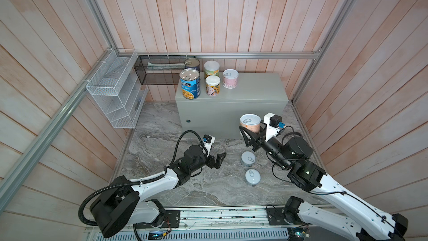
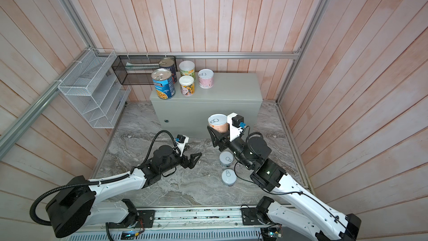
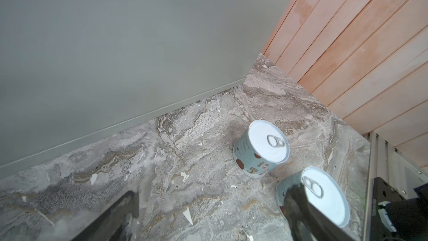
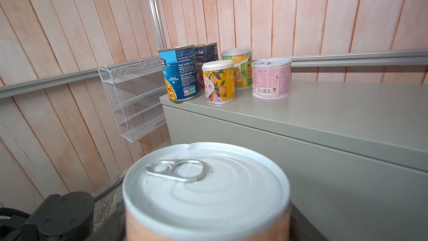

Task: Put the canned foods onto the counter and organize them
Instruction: 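Raise the orange-label can with the right gripper up onto the cabinet top, then lower the orange-label can beside the pink can with the right gripper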

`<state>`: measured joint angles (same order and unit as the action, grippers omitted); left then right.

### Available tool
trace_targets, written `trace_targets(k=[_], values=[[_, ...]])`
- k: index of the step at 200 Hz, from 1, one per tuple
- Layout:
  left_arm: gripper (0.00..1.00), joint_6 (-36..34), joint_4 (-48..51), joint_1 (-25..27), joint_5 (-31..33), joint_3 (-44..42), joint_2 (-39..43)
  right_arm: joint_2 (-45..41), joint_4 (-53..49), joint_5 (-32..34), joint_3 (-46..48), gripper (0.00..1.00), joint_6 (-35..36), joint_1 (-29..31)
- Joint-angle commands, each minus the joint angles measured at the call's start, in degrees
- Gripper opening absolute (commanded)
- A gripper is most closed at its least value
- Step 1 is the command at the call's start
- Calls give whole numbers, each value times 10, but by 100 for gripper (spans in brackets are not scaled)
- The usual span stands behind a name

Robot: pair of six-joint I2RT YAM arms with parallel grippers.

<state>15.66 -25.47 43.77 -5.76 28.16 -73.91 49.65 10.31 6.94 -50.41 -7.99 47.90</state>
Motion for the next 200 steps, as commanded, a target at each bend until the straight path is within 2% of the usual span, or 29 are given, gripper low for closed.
trace_targets(k=[1, 67, 102, 145, 200], values=[[100, -5, -89, -2, -16, -23, 9, 27, 57, -24, -59, 74, 10, -10], [100, -7, -95, -2, -28, -23, -5, 141, 137, -120, -168, 74, -1, -99], [100, -4, -94, -2, -26, -26, 1, 212, 156, -149, -226, 74, -26, -155], [100, -3, -89, -1, -24, -24, 0, 300, 138, -157, -294, 74, -1, -175], [100, 8, -84, -1, -46, -16, -10, 352, 155, -184, -317, 74, -33, -183]])
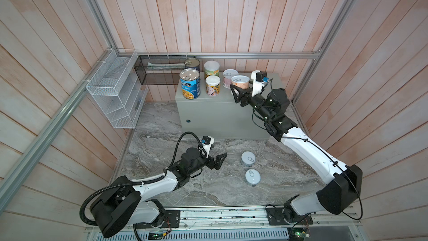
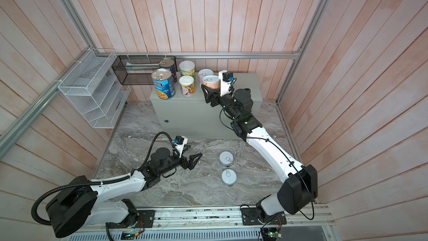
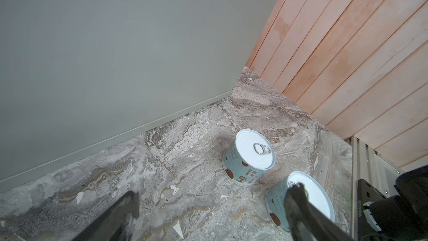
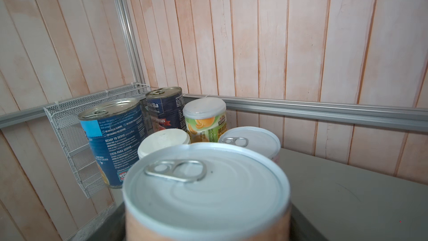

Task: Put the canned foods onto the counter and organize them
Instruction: 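Lower the orange-label can beside the pink can with the right gripper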

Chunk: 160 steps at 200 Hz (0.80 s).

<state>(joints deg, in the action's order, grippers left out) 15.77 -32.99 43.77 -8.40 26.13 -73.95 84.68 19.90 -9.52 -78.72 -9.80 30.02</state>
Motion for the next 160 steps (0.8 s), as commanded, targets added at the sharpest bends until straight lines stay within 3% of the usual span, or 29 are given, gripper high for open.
trace_targets(k=[1, 160], values=[[100, 7, -9, -1, -19, 5, -9, 2, 58, -19, -35, 74, -15, -4], [100, 15, -3, -1, -20, 9, -13, 92, 56, 12, -56, 74, 7, -4]])
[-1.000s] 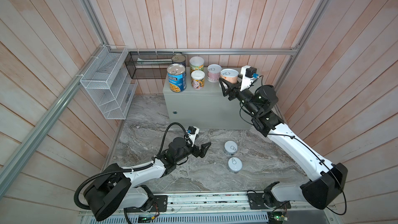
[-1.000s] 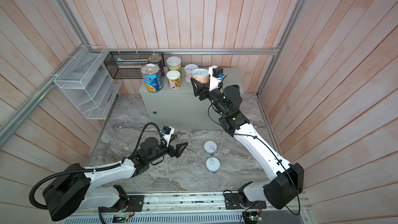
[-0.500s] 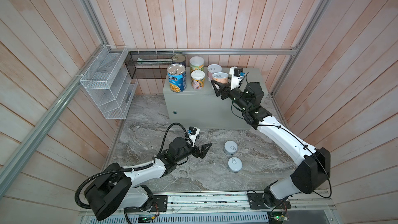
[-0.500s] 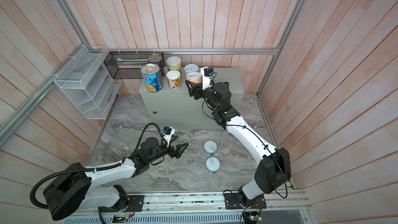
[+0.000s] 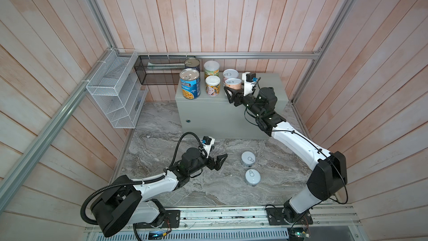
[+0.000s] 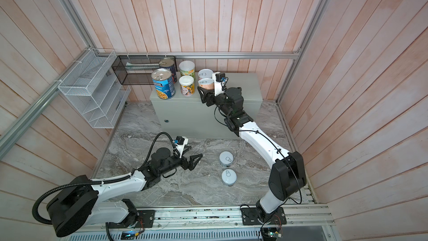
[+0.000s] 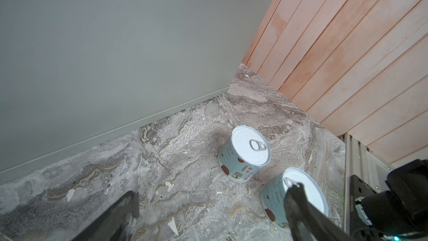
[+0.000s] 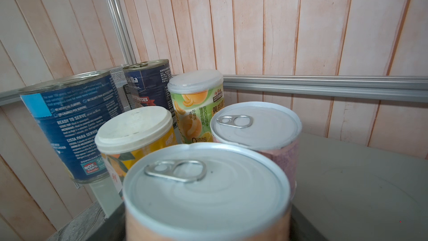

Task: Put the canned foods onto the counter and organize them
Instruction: 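Lower the orange-label can beside the pink can with the right gripper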

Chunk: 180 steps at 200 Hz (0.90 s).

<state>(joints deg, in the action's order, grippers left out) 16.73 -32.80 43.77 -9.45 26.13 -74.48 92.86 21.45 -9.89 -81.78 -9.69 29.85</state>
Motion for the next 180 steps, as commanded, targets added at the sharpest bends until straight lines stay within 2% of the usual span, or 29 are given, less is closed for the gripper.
trace_targets(k=[1, 68, 88, 126, 180], values=[[100, 5, -5, -1, -9, 8, -8, 11, 41, 16, -25, 74, 6, -2], [100, 8, -5, -1, -13, 14, -25, 35, 40, 37, -26, 75, 20, -2], [100, 9, -5, -1, -15, 15, -27, 38, 39, 41, -20, 79, 20, -2], [100, 17, -7, -1, -26, 18, -37, 29, 46, 11, 23, 95, 14, -2], [100, 17, -4, -1, -25, 20, -43, -12, 41, 21, 54, 98, 10, -2]])
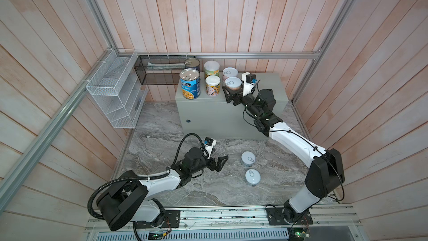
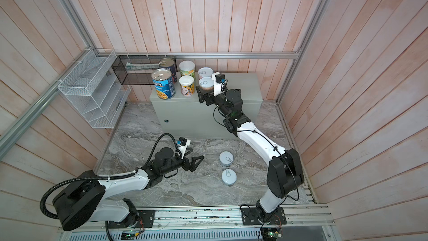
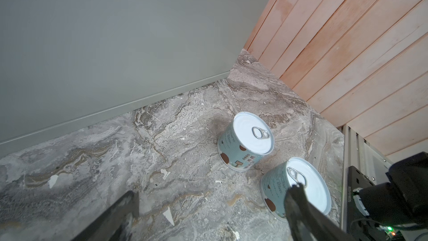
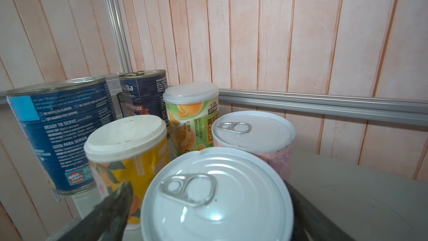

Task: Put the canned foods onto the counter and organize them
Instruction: 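Lower the orange-label can beside the pink can with the right gripper, then open the right gripper and lower it toward the floor cans while the left gripper approaches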

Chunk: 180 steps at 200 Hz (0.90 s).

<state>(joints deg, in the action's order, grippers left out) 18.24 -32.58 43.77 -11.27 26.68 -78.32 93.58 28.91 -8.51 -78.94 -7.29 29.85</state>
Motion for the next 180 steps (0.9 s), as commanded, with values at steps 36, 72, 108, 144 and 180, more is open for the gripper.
trace_targets(k=[36, 72, 108, 144, 180], values=[[100, 0, -1, -1, -4, 17, -6, -59, -58, 10, 43, 98, -15, -3], [100, -2, 7, -1, 5, 18, -3, -152, -55, 46, 130, 98, -14, -2], [100, -2, 7, -1, 5, 19, -3, -244, -93, 87, 195, 98, -8, -3], [100, -19, 5, 8, 1, 19, 2, -334, -157, 133, 270, 98, 10, -4], [100, -42, 7, 25, -1, 24, -1, -417, -213, 166, 372, 98, -25, -10]])
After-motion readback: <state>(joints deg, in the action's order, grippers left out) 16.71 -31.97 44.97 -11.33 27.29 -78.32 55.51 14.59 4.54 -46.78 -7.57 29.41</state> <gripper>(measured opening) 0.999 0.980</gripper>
